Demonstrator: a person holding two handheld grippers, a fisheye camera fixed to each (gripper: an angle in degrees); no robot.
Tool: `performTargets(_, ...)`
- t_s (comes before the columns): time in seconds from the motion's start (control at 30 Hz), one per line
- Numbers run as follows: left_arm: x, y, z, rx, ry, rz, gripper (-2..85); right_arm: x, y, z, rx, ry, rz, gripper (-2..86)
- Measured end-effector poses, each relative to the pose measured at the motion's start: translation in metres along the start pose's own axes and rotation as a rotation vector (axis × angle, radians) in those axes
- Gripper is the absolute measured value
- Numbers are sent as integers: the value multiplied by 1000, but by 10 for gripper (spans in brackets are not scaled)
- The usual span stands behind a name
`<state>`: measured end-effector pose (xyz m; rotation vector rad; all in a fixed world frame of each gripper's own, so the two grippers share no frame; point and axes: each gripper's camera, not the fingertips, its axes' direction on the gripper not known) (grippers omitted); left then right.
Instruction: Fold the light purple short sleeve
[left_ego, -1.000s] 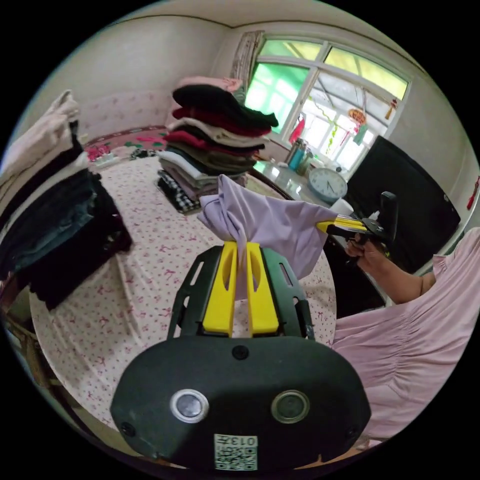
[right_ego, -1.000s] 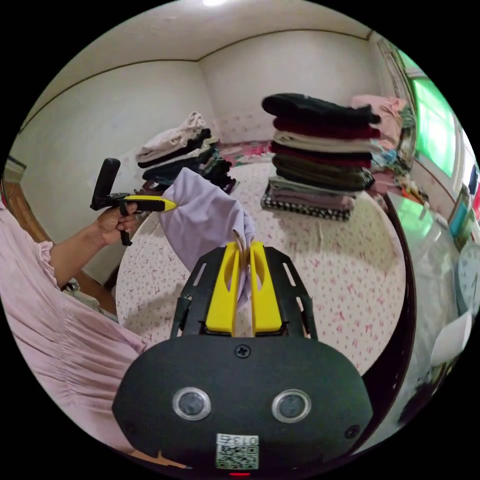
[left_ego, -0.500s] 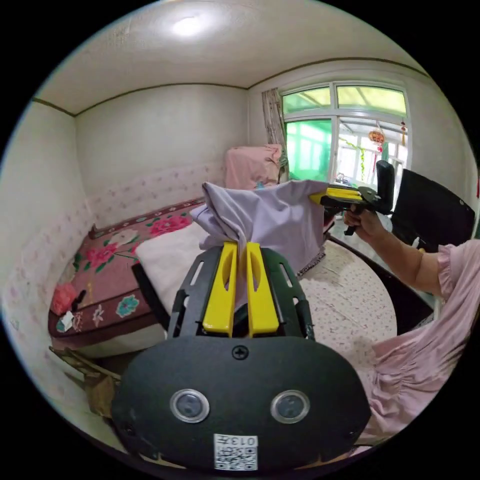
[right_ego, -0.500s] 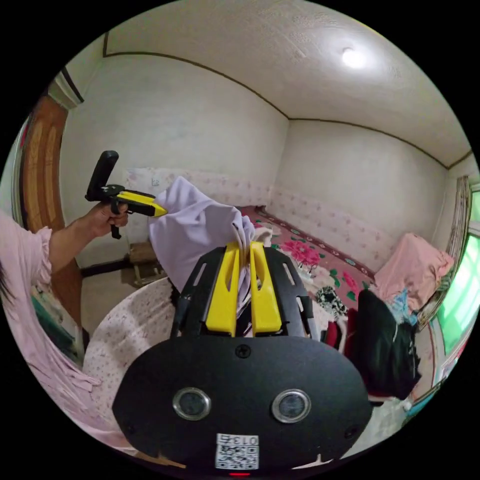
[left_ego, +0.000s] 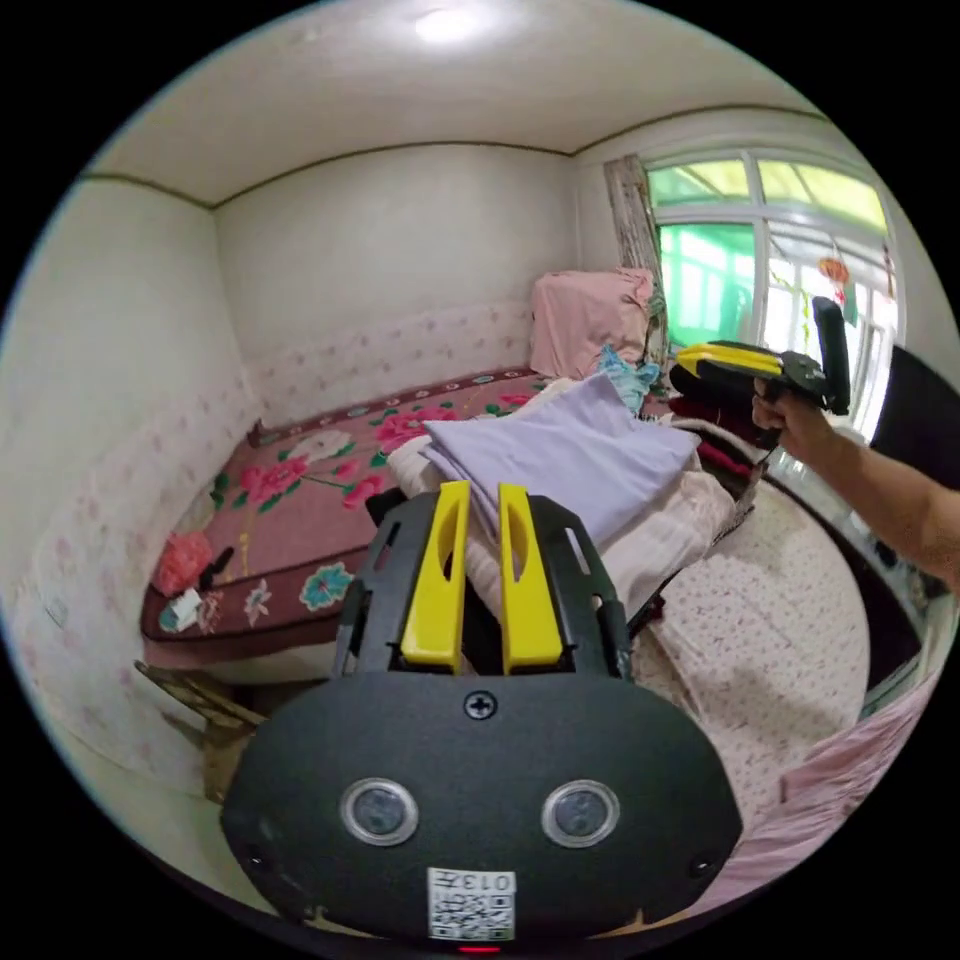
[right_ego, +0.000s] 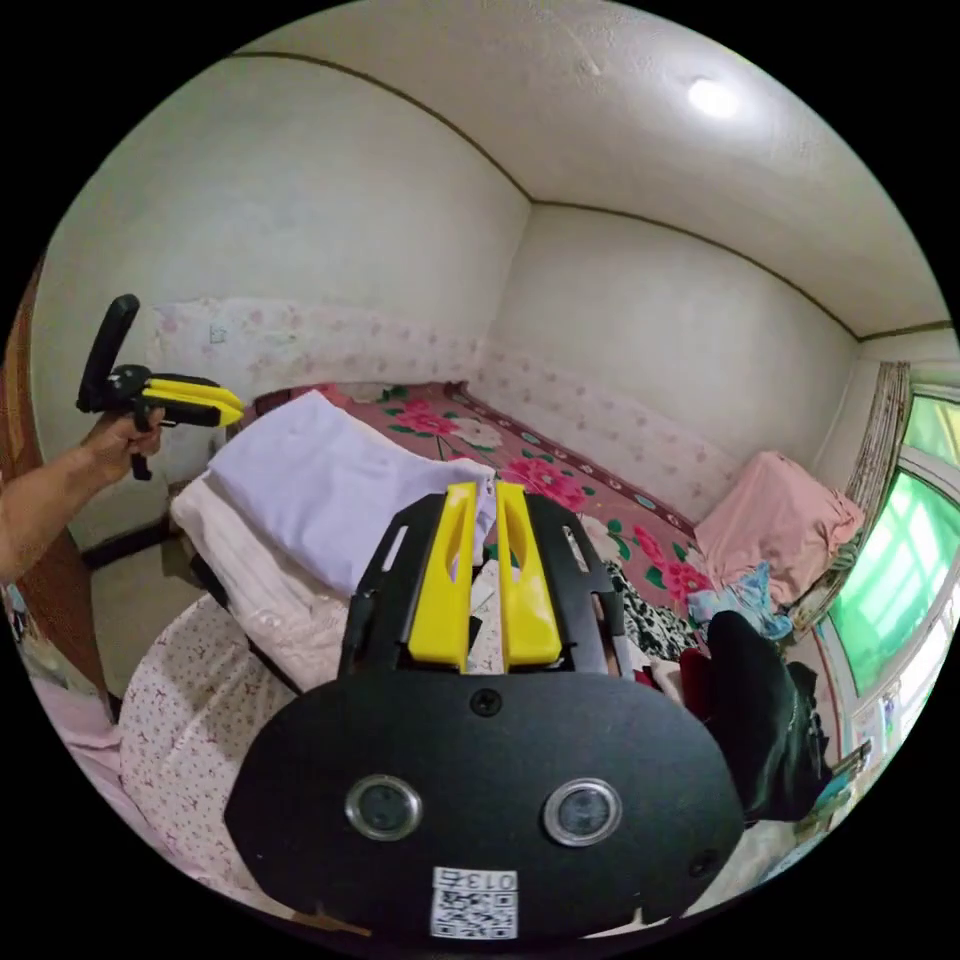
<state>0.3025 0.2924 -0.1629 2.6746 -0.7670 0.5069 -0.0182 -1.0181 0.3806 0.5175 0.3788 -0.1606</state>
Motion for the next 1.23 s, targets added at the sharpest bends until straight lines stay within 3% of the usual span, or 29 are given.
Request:
performTargets(0.17,111,-7,-28,182,-7,186,25,4,54,-31,107,-102,74,3)
performTargets(0.4,301,-20,-32,293,47,481,2,28,154,-86,86,25,89,-1)
performTargets(0.8,590,-102,69,125,103,479,35,252,324,-180,-75,266,270,10)
performTargets(1.1,821,-195,170,10,35,675,85,428,382,-193,-146,355,303,53)
performTargets(1.23,898,-220,216,-46,4,780,105,481,389,-173,-205,289,267,74)
